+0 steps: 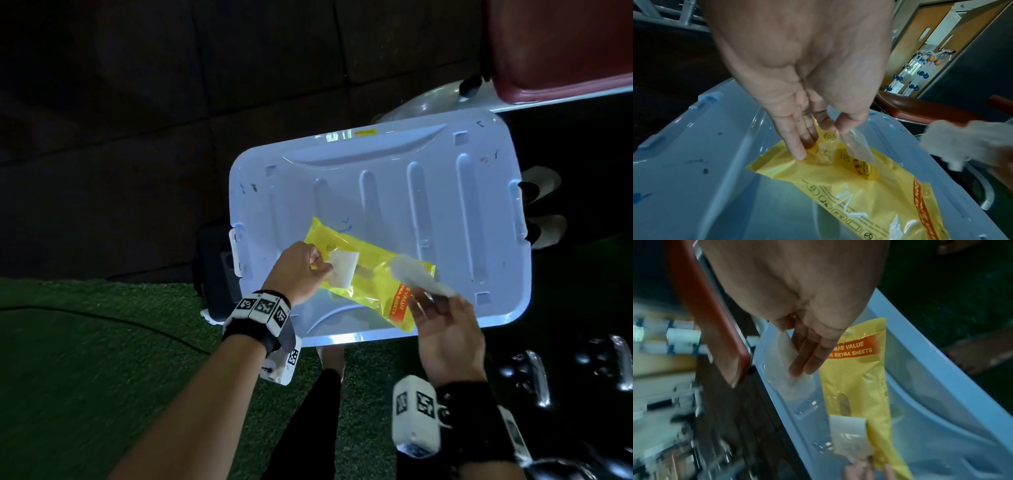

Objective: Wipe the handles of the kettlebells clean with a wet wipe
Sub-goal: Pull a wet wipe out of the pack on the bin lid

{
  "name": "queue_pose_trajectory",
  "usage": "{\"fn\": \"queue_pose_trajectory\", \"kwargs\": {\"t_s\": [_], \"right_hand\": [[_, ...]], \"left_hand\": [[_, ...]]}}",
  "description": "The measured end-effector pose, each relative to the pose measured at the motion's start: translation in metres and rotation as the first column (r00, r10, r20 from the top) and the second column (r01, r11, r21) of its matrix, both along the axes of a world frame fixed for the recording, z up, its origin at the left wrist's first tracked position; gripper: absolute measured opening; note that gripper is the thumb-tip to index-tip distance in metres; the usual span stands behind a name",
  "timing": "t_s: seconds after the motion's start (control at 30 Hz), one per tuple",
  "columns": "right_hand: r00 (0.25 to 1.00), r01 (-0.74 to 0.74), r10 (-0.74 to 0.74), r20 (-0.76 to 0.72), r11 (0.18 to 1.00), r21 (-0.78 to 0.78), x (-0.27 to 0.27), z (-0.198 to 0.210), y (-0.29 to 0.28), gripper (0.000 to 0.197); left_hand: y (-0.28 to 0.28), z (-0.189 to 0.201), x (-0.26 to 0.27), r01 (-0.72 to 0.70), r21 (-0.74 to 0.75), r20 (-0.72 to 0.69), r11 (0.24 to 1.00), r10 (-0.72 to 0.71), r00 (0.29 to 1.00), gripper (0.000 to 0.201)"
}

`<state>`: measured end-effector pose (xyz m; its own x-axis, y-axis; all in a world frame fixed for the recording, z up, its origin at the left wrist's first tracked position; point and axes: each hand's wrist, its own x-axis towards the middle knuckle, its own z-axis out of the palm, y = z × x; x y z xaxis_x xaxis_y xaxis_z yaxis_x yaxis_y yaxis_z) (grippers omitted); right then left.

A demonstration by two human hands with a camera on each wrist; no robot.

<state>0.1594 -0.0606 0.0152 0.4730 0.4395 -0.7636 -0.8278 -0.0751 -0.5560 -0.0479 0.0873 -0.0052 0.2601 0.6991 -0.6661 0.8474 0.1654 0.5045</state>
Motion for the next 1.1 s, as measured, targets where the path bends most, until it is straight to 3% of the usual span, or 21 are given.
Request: {"fn": "queue_pose_trajectory", "kwargs": {"t_s": [0.07, 0.13, 0.2, 0.27, 0.3, 0.33, 0.4, 0.43, 0.5, 0.6, 0.67, 0.73, 0.9, 1.0, 1.1], "right_hand": [[0.995, 0.094, -0.093, 0.020, 0.993, -0.072, 0.012, -0.002, -0.012, 0.017], [0.994, 0.076, -0.059, 0.092, 0.979, -0.191, 0.016, -0.009, -0.016, 0.013], [0.988, -0.030, 0.078, 0.136, 0.945, -0.325, 0.009, -0.019, -0.008, 0.006], [0.951, -0.145, 0.242, 0.193, 0.900, -0.412, -0.001, -0.034, -0.002, 0.021], [0.901, -0.226, 0.363, 0.238, 0.860, -0.457, -0.006, -0.044, 0.000, 0.032], [0.803, -0.313, 0.518, 0.296, 0.788, -0.530, -0.012, -0.052, 0.001, 0.040], [0.552, -0.349, 0.730, 0.403, 0.642, -0.683, -0.021, -0.064, -0.001, 0.039], [0.467, -0.319, 0.755, 0.460, 0.629, -0.709, -0.025, -0.066, -0.002, 0.032], [0.410, -0.261, 0.729, 0.549, 0.670, -0.695, -0.030, -0.065, -0.003, 0.016], [0.463, -0.179, 0.689, 0.558, 0.689, -0.702, -0.026, -0.065, -0.006, 0.013], [0.560, -0.131, 0.626, 0.544, 0.714, -0.687, -0.019, -0.065, -0.015, 0.011], [0.643, -0.096, 0.537, 0.546, 0.764, -0.638, -0.011, -0.064, -0.027, 0.014], [0.783, -0.067, 0.405, 0.472, 0.809, -0.584, 0.021, -0.051, -0.093, 0.028], [0.836, 0.057, 0.264, 0.481, 0.830, -0.555, 0.049, -0.035, -0.147, 0.032], [0.869, 0.196, 0.087, 0.486, 0.843, -0.502, 0.076, -0.023, -0.207, 0.024]], "left_hand": [[-0.001, 0.001, 0.000, 0.003, 0.002, 0.004, 1.000, -0.003, 1.000, 0.017], [-0.004, 0.002, 0.003, 0.004, 0.017, 0.010, 1.000, -0.004, 1.000, 0.016], [-0.008, 0.006, 0.010, 0.005, 0.041, 0.023, 0.999, -0.006, 1.000, 0.014], [-0.016, 0.008, 0.023, 0.028, 0.047, 0.062, 0.999, -0.031, 0.998, 0.013], [-0.022, 0.010, 0.030, 0.061, 0.051, 0.092, 0.997, -0.066, 0.994, 0.013], [-0.027, 0.009, 0.037, 0.105, 0.068, 0.126, 0.992, -0.113, 0.986, 0.012], [-0.036, 0.004, 0.047, 0.208, 0.113, 0.180, 0.972, -0.226, 0.957, 0.009], [-0.038, -0.001, 0.052, 0.277, 0.118, 0.170, 0.954, -0.294, 0.940, 0.022], [-0.041, -0.010, 0.059, 0.478, 0.076, 0.038, 0.875, -0.482, 0.875, 0.054], [-0.049, -0.018, 0.065, 0.696, 0.095, -0.230, 0.712, -0.664, 0.711, 0.080], [-0.058, -0.019, 0.068, 0.723, 0.077, -0.321, 0.686, -0.670, 0.670, 0.092], [-0.063, -0.020, 0.075, 0.702, 0.025, -0.383, 0.712, -0.642, 0.664, 0.100], [-0.085, -0.017, 0.091, 0.580, 0.066, -0.442, 0.812, -0.497, 0.747, 0.100], [-0.114, -0.012, 0.097, 0.439, 0.142, -0.450, 0.887, -0.336, 0.827, 0.091], [-0.159, -0.007, 0.115, 0.354, 0.255, -0.382, 0.900, -0.243, 0.892, 0.082]]}}
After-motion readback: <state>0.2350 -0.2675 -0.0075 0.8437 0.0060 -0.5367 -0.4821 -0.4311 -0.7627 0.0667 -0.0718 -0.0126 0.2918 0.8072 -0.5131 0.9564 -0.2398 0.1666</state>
